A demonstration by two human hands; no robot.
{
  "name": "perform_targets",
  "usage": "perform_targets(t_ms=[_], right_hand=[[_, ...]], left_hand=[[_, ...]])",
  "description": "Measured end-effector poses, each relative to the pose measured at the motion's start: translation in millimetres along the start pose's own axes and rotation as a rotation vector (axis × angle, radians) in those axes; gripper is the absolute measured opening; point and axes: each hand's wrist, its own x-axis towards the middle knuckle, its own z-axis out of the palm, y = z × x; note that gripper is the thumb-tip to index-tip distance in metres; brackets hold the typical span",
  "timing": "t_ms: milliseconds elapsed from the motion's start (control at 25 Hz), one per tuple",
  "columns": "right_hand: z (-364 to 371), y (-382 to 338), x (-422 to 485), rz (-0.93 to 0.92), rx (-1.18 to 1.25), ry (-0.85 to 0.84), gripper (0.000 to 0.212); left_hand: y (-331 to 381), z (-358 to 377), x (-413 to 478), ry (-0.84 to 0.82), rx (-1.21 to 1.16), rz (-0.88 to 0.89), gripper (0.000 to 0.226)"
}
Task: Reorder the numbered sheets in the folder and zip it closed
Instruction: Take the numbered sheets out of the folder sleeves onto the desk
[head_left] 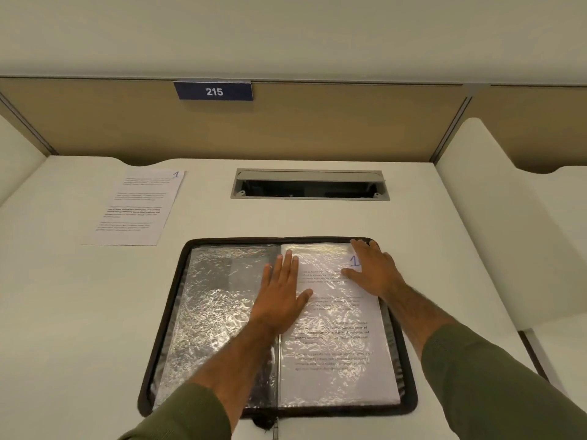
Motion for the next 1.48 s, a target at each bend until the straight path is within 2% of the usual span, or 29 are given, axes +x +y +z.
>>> perform_targets(t_ms=[120, 240, 400, 560, 680, 800, 1000, 1280, 1480], right_hand=[[-7.0, 5.1, 1.0, -0.072, 0.001, -0.006, 0.069], [-16.2, 5.3, 5.7, -0.074, 0.197, 0.107, 0.053], [-29.9, -0.6, 21.9, -0.009, 0.387, 0.116, 0.041], [-42.0, -6.4, 30.3, -0.051, 0.353, 0.029, 0.026], [-46.0, -2.9, 34.0, -0.065, 0.276, -0.021, 0.010], [-48.7, 2.1, 36.6, -0.060, 0.279, -0.043, 0.013], [-53.7, 9.8, 42.4, -0.010, 0.429, -0.052, 0.014], [-56.6, 13.0, 44.9, 0.045, 0.549, -0.032, 0.024], [-57.4, 9.9, 46.1, 0.045, 0.571, -0.026, 0.023]], left_hand=[[18.4, 4.3, 13.4, -0.009, -0.025, 0.032, 0.078], [20.8, -2.9, 30.7, 0.023, -0.069, 0.015, 0.074], [22.3, -20.9, 55.8, 0.072, -0.115, -0.031, 0.070], [31.5, -34.7, 82.3, 0.076, -0.205, 0.018, 0.065], [35.3, -41.2, 99.9, 0.106, -0.242, 0.051, 0.040], [35.4, -46.5, 110.0, 0.102, -0.233, 0.069, 0.021], [34.5, -46.4, 124.5, -0.020, -0.313, -0.017, 0.035], [41.4, -52.6, 138.2, -0.212, -0.200, 0.011, 0.023], [46.3, -55.9, 147.5, -0.305, -0.114, 0.050, 0.008]])
